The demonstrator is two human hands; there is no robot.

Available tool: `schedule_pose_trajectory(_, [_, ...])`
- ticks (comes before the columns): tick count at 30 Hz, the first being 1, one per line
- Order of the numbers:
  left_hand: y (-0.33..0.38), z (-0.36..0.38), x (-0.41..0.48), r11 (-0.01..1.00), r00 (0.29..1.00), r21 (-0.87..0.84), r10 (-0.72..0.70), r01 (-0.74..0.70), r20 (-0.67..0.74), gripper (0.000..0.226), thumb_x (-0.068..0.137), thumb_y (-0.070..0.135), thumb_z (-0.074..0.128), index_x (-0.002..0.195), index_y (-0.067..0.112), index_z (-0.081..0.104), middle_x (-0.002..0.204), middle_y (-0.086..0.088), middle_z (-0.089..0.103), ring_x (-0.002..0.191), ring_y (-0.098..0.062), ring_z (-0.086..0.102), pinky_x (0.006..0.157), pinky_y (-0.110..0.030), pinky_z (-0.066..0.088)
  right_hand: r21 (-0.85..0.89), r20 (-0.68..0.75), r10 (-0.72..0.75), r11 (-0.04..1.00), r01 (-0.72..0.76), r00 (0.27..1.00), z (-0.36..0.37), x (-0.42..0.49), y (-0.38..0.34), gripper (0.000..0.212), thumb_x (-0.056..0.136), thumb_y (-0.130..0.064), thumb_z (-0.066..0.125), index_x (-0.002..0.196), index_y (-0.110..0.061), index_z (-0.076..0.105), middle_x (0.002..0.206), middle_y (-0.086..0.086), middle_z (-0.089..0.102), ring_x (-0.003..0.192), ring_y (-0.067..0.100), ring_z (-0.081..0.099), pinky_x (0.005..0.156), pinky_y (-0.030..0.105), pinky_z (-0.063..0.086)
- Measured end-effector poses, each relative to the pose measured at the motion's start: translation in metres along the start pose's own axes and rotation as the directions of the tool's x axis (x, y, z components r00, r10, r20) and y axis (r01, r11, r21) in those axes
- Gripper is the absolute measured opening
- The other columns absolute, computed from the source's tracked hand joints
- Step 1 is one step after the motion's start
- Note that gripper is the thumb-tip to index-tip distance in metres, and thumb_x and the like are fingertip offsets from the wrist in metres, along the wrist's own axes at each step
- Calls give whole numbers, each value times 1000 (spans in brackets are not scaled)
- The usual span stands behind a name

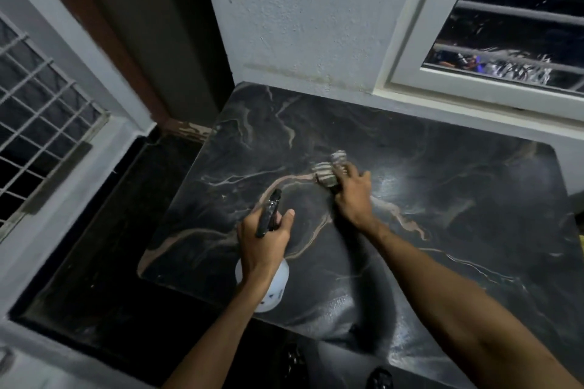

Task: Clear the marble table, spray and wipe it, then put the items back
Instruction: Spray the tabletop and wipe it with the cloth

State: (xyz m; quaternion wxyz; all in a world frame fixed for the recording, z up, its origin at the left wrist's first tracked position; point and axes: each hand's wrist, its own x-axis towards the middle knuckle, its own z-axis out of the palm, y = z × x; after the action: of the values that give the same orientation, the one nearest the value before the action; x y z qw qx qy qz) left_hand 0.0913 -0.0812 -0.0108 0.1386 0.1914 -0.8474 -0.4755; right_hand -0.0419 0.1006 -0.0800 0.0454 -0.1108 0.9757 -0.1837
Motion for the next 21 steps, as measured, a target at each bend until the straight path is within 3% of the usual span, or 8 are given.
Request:
schedule_pose_trajectory(3, [8,3,-13,1000,1000,-16,-10,10,-17,42,81,15,82,53,0,55,48,-10,57,51,-29,58,57,-40,51,18,32,-252,968,251,967,10,-62,-6,76,77,-5,52,149,-28,42,158,4,34,110,28,43,94,39,40])
schedule_pose_trajectory(5, [16,11,-25,1000,1000,2,-6,6,-16,42,80,14,83,54,-2,56,49,-13,57,51,-31,57,58,-42,49,70,185,-521,853,518,833,21,-128,0,76,78,-8,47,150,-31,39,161,0,30,104,22,42,86,34,36])
schedule_pose_trajectory(7, [24,20,-38,1000,1000,-8,-18,18,11,42,81,15,83,55,-2,56,50,-13,57,52,-31,57,60,-41,50,74,217,-588,806,587,779,11,-151,34,73,75,-7,44,145,-28,49,160,2,36,102,24,46,85,34,36])
schedule_pose_trajectory(10, [40,38,-61,999,998,-31,-23,25,51,40,83,16,81,57,0,55,52,-11,57,53,-30,58,59,-41,53,1,33,-89,996,89,996,-30,-138,110,74,71,-4,49,142,-24,55,155,11,43,104,38,50,89,38,40])
schedule_pose_trajectory(12, [48,50,-80,1000,998,-19,-19,20,60,40,83,15,81,57,0,55,53,-13,58,53,-31,58,59,-41,53,-7,-73,304,952,-305,950,-55,-140,150,75,72,-3,56,144,-24,51,155,13,39,107,42,47,93,40,39])
schedule_pose_trajectory(14, [56,58,-100,999,997,-22,-25,27,70,40,84,14,80,58,-2,55,54,-15,58,54,-32,58,59,-42,54,-36,-30,247,968,-248,969,-57,-161,162,76,72,-2,58,145,-23,49,156,14,36,110,38,46,93,37,36])
schedule_pose_trajectory(17, [59,65,-118,1000,997,-19,-20,21,70,39,84,11,80,57,-3,55,54,-15,58,54,-29,59,60,-39,53,25,97,-111,994,109,989,-43,-194,165,78,72,1,56,146,-23,49,155,9,38,96,19,31,84,29,30])
schedule_pose_trajectory(21, [54,64,-116,998,998,-15,-55,55,32,41,83,12,81,56,-3,54,52,-15,57,49,-19,54,55,-31,45,133,-36,187,975,-181,982,-43,-149,155,69,69,4,56,134,-18,58,144,15,46,96,30,42,85,33,30])
